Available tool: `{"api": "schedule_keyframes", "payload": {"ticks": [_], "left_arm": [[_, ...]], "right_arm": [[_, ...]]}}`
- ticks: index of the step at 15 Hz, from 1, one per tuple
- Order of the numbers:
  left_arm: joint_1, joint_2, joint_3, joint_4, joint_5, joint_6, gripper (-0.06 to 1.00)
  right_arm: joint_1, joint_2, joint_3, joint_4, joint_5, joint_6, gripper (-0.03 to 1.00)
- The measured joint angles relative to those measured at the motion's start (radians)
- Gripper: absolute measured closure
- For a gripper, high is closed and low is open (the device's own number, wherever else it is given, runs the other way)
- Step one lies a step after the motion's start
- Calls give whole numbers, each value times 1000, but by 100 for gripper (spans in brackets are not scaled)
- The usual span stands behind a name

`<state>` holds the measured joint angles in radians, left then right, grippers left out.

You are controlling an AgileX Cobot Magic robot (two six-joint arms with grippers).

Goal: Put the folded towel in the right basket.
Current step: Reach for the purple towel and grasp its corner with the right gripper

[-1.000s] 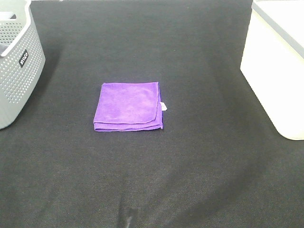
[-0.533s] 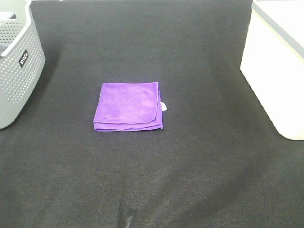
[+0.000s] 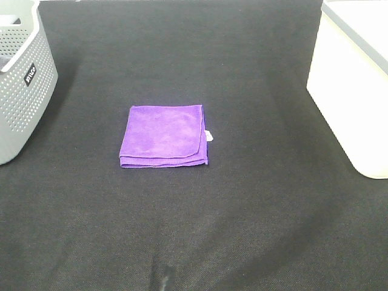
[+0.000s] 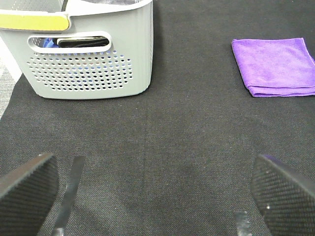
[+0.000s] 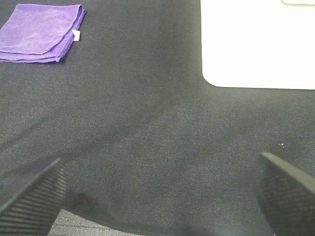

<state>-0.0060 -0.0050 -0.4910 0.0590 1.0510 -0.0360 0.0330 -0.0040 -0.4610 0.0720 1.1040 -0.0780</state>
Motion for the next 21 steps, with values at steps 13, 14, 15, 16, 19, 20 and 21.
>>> {"api": "schedule_keyframes", "payload": {"ticks": [13,14,15,16,19,20,21], "left_arm": [[0,0,0,0,0,0,-4],[0,0,0,0,0,0,-4],[0,0,0,0,0,0,-4],[0,0,0,0,0,0,-4],[0,0,0,0,0,0,-4],[0,0,0,0,0,0,-4],[0,0,0,0,0,0,-4]], "right_arm": [[0,0,0,-6,0,0,-1],[0,0,0,-6,0,0,-1],[0,0,0,-6,0,0,-1],[0,0,0,-6,0,0,-1],[0,0,0,-5,0,0,-1],[0,0,0,-5,0,0,-1],[0,0,0,-5,0,0,-1]]}}
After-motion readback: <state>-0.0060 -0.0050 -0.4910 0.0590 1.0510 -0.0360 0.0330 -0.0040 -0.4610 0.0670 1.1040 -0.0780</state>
